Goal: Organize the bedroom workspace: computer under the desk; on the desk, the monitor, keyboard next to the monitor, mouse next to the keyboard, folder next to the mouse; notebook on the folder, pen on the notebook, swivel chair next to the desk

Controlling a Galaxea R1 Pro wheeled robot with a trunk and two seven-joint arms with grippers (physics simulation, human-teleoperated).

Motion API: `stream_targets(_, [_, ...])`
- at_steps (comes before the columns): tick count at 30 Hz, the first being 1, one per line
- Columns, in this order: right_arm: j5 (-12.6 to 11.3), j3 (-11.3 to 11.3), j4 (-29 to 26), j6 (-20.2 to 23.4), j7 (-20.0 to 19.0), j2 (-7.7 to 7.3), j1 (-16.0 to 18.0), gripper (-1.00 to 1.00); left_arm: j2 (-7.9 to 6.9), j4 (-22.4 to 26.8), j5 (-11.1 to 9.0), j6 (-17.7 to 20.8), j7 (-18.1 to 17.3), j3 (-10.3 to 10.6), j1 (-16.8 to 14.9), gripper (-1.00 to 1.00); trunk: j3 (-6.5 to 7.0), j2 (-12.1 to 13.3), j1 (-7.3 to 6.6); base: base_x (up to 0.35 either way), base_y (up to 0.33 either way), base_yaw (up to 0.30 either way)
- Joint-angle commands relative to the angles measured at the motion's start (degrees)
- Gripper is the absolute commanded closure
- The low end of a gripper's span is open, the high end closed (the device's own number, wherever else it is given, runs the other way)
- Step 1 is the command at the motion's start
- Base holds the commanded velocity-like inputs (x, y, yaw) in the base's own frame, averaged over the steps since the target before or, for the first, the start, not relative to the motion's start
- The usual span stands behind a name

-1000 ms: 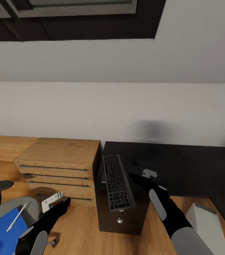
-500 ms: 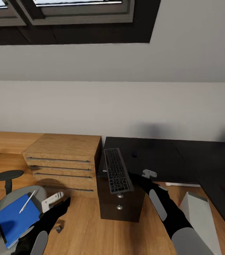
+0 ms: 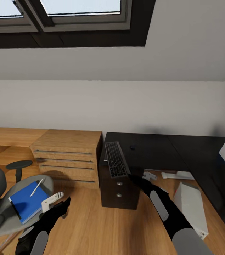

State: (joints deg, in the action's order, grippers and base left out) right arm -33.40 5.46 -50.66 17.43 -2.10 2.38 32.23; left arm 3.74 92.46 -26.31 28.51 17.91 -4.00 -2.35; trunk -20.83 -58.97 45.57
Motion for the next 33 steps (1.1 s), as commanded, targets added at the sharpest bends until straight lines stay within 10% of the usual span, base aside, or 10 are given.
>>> stream_targets(1, [-0.3,0.0,0.0,0.2,-0.1,-0.02,0.0,-1.0,0.04,0.1,-0.6,0.2,0.4,0.0,0.0,-1.0,-0.07,0.0,-0.02,-0.197,0.0,0.0])
stream_targets(33, [-3.4,0.2,1.2,-0.4,-0.5,0.47,0.0,-1.0,0.12,0.2,-0.6,0.4,0.5,0.2,0.0,-1.0,-4.92,-10.9,5.91,-0.013,0.0,0.0])
